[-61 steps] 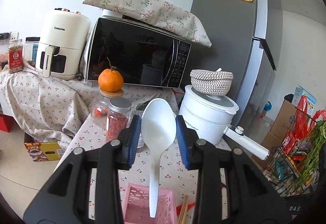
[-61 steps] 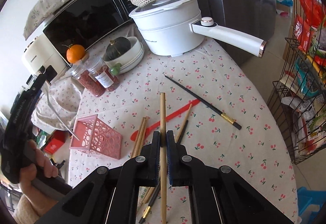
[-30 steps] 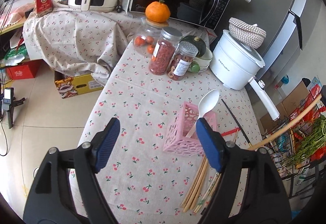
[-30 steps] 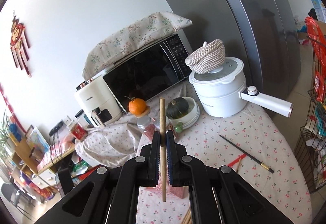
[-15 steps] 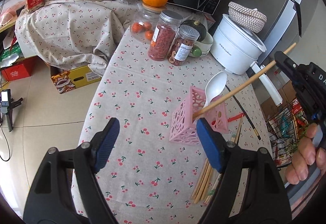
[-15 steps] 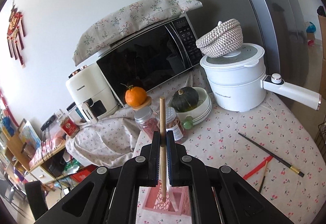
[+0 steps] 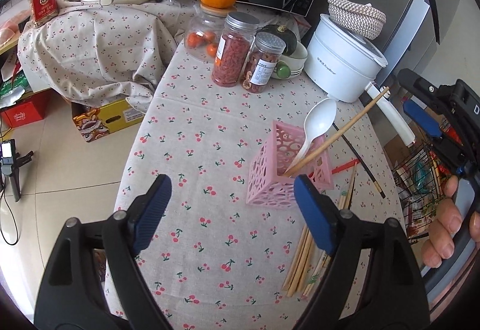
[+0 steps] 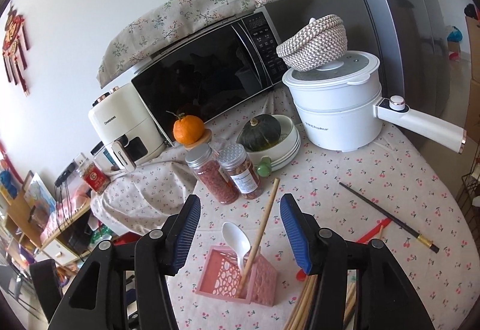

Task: Organize utensils
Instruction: 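Lift the wooden chopstick into the pink basket and open the right gripper, then grasp the black chopstick with right gripper while left gripper grasps a wooden chopstick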

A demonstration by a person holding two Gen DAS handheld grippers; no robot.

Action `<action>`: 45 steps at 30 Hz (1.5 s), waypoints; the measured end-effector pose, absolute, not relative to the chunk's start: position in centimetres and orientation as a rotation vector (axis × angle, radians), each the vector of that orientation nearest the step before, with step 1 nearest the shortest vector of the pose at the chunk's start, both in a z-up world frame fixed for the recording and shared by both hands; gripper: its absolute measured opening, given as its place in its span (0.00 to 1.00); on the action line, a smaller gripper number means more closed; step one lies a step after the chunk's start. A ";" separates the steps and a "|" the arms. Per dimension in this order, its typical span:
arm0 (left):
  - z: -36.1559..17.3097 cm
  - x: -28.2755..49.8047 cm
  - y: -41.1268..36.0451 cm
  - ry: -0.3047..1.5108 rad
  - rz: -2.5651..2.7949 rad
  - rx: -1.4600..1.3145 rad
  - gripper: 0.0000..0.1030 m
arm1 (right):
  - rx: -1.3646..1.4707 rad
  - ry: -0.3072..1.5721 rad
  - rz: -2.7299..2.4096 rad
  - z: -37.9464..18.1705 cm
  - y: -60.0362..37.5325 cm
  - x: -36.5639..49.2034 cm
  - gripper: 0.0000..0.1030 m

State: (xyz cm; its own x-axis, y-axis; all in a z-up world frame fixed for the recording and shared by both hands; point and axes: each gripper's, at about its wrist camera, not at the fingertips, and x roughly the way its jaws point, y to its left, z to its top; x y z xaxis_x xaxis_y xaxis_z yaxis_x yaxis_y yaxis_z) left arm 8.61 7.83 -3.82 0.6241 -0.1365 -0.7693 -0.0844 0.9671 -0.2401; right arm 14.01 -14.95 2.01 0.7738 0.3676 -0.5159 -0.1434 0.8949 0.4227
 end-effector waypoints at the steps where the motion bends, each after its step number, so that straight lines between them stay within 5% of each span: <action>1: -3.8 8.6 7.7 0.899 -0.033 -0.259 0.82 | 0.376 0.627 0.281 2.3 -15.5 13.7 0.60; 21: -7.9 8.5 1.3 1.101 -0.213 -0.187 0.83 | 0.252 1.005 0.085 -3.9 -24.2 11.0 0.75; 37: -10.3 8.9 -1.4 1.175 -0.281 -0.140 0.83 | 0.257 1.296 0.003 -13.2 -25.7 15.1 0.74; 45: -10.1 8.9 -1.3 1.178 -0.297 -0.139 0.83 | 0.136 1.353 -0.020 -15.3 -23.0 16.5 0.61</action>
State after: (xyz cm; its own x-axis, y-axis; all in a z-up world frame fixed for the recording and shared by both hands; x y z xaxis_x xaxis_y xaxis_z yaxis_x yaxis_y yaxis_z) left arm 8.85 -1.34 -10.12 0.3497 -0.3005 -0.8874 0.1563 0.9526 -0.2610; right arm 16.53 -22.96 -15.29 0.2175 0.0640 -0.9740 0.0933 0.9919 0.0860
